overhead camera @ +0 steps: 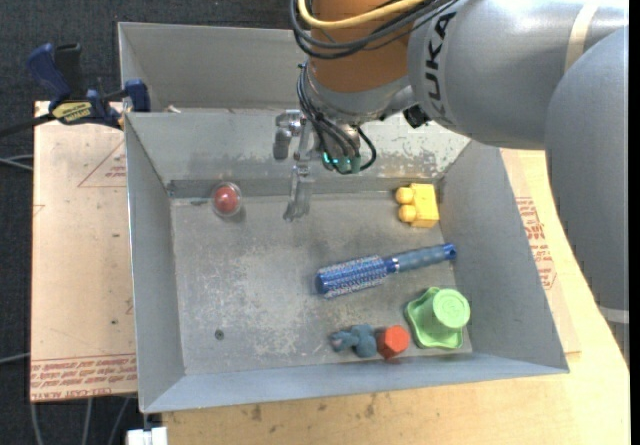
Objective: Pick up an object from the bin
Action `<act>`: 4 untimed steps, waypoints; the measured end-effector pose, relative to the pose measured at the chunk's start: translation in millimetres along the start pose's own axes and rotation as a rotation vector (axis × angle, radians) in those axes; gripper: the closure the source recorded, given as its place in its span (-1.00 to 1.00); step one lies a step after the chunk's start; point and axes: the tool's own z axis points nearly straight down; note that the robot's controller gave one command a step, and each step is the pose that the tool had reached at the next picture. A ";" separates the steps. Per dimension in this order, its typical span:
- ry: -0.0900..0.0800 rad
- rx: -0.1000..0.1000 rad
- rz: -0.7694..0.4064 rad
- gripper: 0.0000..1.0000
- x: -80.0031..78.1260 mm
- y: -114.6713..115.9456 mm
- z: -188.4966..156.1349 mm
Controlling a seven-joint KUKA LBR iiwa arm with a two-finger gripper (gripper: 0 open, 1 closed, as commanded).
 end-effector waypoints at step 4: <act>-0.015 0.002 -0.456 1.00 67.9 -67.1 -53.3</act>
Offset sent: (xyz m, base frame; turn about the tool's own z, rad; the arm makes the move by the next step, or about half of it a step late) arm -0.0846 -0.0571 -0.0679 -0.4197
